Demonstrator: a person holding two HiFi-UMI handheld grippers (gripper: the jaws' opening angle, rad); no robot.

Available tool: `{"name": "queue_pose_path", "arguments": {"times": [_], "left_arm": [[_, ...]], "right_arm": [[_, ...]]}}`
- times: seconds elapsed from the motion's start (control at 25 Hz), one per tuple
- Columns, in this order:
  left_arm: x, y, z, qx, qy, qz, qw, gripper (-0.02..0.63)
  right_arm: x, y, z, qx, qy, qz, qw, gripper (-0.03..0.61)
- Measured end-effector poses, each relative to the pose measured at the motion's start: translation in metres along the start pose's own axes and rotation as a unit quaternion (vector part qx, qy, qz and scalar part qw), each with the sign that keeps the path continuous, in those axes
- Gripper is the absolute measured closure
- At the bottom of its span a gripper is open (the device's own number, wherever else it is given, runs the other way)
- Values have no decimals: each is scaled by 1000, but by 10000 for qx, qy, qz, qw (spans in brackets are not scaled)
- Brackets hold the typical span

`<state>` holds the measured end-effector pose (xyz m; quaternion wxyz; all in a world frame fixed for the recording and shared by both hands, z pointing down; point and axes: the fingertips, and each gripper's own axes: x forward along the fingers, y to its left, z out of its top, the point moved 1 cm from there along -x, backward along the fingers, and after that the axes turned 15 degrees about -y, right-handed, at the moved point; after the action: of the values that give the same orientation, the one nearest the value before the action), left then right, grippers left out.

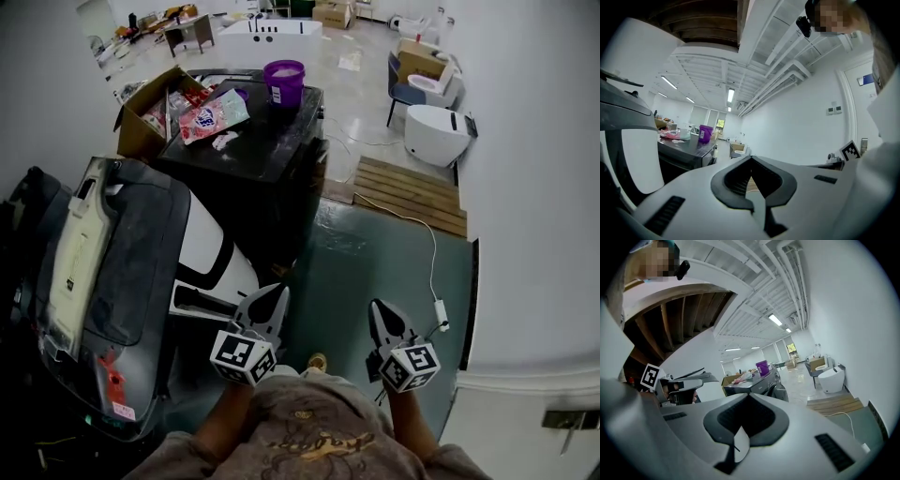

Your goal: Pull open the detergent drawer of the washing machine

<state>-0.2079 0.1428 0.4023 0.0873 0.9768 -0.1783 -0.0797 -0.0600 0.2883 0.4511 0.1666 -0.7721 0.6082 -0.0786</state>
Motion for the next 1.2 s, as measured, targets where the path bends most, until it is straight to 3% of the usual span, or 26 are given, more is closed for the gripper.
{"name": "queue_pose_path", "arguments": {"times": [0.64,1.2], "left_arm": [[97,64,-5,132,-25,309,9994,592],[210,161,-2,78,40,354,9993,592]], "right_arm": [[101,-55,-5,191,53,170,9997,577],[257,-77,3,188,3,640,9978,575]]}}
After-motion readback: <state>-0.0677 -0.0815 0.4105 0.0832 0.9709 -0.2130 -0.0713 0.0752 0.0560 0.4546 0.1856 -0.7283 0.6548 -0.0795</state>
